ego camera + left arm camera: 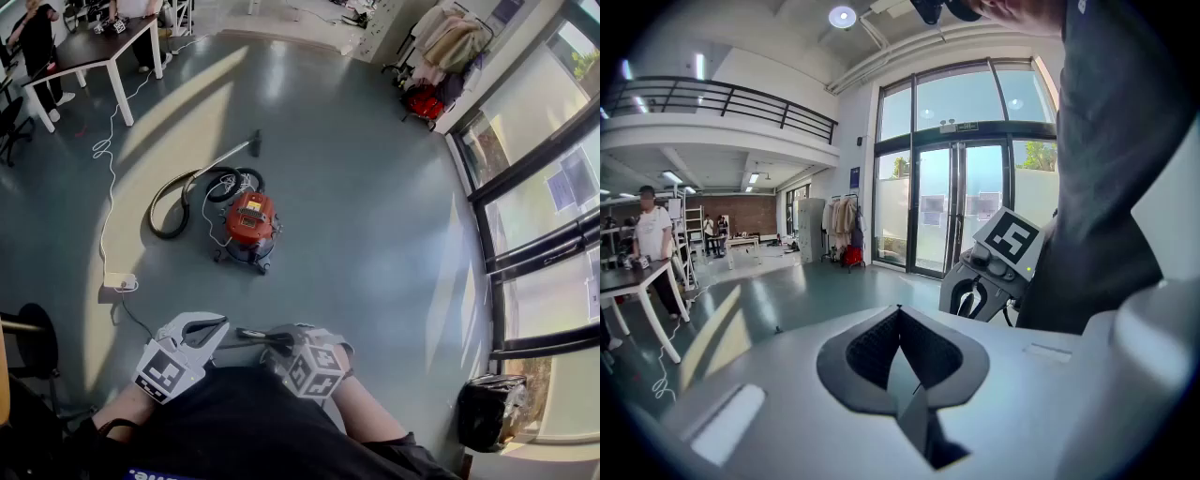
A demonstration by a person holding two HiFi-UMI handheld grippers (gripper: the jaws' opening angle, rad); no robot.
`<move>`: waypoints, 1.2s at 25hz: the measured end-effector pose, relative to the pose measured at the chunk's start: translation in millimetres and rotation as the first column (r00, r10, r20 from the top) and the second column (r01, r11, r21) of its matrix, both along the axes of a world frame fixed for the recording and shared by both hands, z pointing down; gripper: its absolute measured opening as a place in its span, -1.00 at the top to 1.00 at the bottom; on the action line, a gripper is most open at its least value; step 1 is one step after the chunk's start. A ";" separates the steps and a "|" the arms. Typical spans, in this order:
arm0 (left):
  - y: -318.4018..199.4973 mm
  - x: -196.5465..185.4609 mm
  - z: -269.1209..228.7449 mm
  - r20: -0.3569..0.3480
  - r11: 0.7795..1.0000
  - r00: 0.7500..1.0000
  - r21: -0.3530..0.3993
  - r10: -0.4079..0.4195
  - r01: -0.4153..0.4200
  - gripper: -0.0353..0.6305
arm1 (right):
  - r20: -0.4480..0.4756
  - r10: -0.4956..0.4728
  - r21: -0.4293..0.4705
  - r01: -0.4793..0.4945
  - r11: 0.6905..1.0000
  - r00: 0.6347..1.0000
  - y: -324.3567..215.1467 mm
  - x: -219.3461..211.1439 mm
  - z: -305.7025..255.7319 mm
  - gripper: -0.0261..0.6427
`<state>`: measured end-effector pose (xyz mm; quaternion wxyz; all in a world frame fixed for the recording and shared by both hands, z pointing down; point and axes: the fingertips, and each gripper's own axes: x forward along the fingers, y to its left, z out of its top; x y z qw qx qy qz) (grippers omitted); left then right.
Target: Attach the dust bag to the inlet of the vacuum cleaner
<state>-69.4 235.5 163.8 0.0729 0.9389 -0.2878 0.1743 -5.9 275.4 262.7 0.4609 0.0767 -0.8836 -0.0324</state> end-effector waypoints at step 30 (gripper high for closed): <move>1.2 15.9 -4.5 0.035 1.000 0.999 0.019 0.001 -0.002 0.86 | 0.041 -0.030 -0.008 0.031 0.999 0.999 -0.7 13.1 -4.5 0.87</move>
